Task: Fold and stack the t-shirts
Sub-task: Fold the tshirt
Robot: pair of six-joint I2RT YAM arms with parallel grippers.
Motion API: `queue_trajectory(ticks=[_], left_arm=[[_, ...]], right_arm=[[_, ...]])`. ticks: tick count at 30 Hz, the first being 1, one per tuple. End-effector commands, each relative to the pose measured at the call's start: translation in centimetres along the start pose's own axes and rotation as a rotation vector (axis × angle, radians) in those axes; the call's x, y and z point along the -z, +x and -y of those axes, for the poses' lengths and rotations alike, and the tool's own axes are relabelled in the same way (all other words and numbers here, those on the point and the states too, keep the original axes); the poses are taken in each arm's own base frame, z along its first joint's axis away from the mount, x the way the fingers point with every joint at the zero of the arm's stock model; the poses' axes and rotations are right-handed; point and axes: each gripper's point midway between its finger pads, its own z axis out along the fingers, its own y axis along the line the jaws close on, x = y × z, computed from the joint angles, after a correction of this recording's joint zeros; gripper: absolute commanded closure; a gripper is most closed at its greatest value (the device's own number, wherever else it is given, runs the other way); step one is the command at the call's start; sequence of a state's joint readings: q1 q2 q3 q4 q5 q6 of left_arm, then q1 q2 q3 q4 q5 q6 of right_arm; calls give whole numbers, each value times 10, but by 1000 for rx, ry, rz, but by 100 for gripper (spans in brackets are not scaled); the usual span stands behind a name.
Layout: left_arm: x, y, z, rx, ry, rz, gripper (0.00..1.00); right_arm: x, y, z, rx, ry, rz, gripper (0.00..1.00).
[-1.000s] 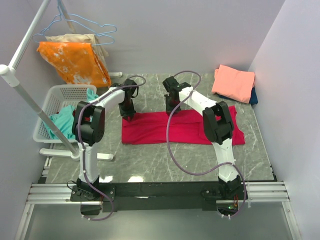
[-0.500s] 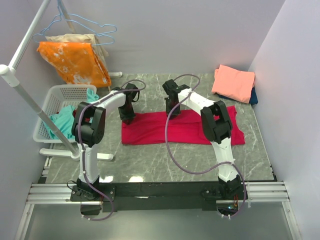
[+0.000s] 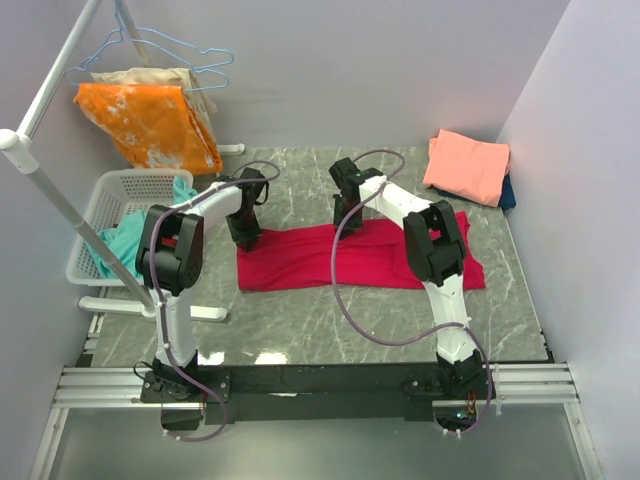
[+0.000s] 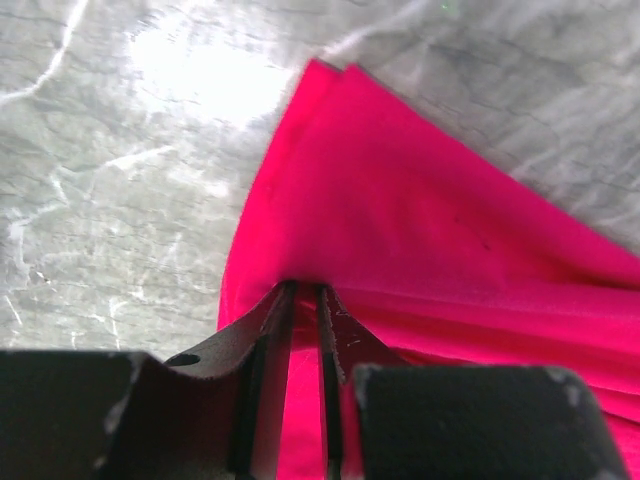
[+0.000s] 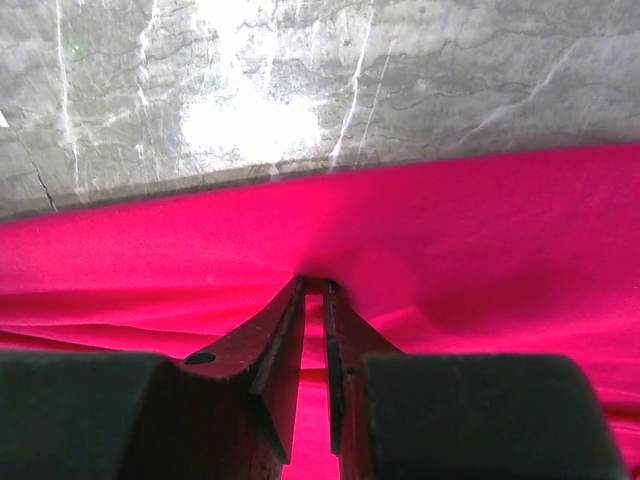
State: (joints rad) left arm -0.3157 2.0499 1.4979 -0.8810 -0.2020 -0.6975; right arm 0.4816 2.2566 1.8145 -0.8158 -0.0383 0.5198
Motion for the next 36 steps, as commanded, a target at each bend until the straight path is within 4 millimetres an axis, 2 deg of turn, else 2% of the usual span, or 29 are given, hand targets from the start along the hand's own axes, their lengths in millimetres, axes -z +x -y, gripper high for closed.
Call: queue_trajectory(ticks=[1, 3, 5, 6, 7, 8, 9, 10, 11, 12, 15, 17, 18, 21, 22, 23, 24, 26, 27, 29, 32, 36], left_arm=[[-18, 8, -57, -7, -193, -47, 78], [-14, 4, -52, -12, -170, -39, 79], [-6, -7, -40, -5, -120, -18, 80], [-2, -10, -36, -11, -104, -10, 80], [6, -20, -30, -5, -73, 20, 79], [10, -24, -26, -7, -60, 32, 79], [14, -29, -24, -9, -50, 47, 79], [23, -38, -20, -6, -32, 74, 78], [28, -42, -19, -5, -25, 90, 78], [34, -47, -18, -10, -17, 105, 78], [48, -56, -10, -31, 29, 133, 76], [51, -56, -3, -49, 61, 139, 76], [55, -55, 0, -66, 74, 145, 75], [57, -46, 11, -121, 108, 160, 73], [52, -36, 13, -143, 120, 136, 72], [52, -31, 18, -165, 135, 137, 67], [50, -26, 20, -181, 149, 138, 58], [49, -19, 27, -199, 177, 138, 47], [48, -14, 27, -208, 184, 135, 44], [48, -13, 32, -223, 208, 143, 40], [46, -10, 33, -244, 212, 142, 37], [41, -2, 38, -274, 229, 118, 34]], right_arm=[[-7, 12, 34, -16, 106, -49, 81], [-4, 8, 32, -10, 96, -32, 82], [9, -4, 22, -7, 46, 27, 83], [11, -3, 22, -10, 36, 41, 82], [30, -13, 16, -14, 4, 100, 82], [39, -24, 10, -25, -26, 158, 81], [45, -26, 11, -30, -30, 181, 80], [64, -35, 11, -42, -37, 236, 77], [71, -40, 12, -58, -31, 264, 76], [79, -44, 15, -67, -21, 289, 76], [106, -57, 32, -91, 62, 364, 66], [111, -54, 53, -105, 154, 345, 59], [117, -58, 56, -111, 172, 354, 56], [113, -51, 80, -125, 246, 323, 49], [118, -49, 84, -141, 244, 331, 46], [117, -51, 87, -163, 220, 338, 46], [108, -42, 99, -199, 197, 292, 46], [111, -46, 109, -276, 129, 316, 45], [105, -39, 133, -340, 131, 289, 45], [98, -31, 144, -387, 96, 259, 46], [100, -28, 167, -412, 137, 263, 46], [97, -19, 180, -436, 165, 232, 48]])
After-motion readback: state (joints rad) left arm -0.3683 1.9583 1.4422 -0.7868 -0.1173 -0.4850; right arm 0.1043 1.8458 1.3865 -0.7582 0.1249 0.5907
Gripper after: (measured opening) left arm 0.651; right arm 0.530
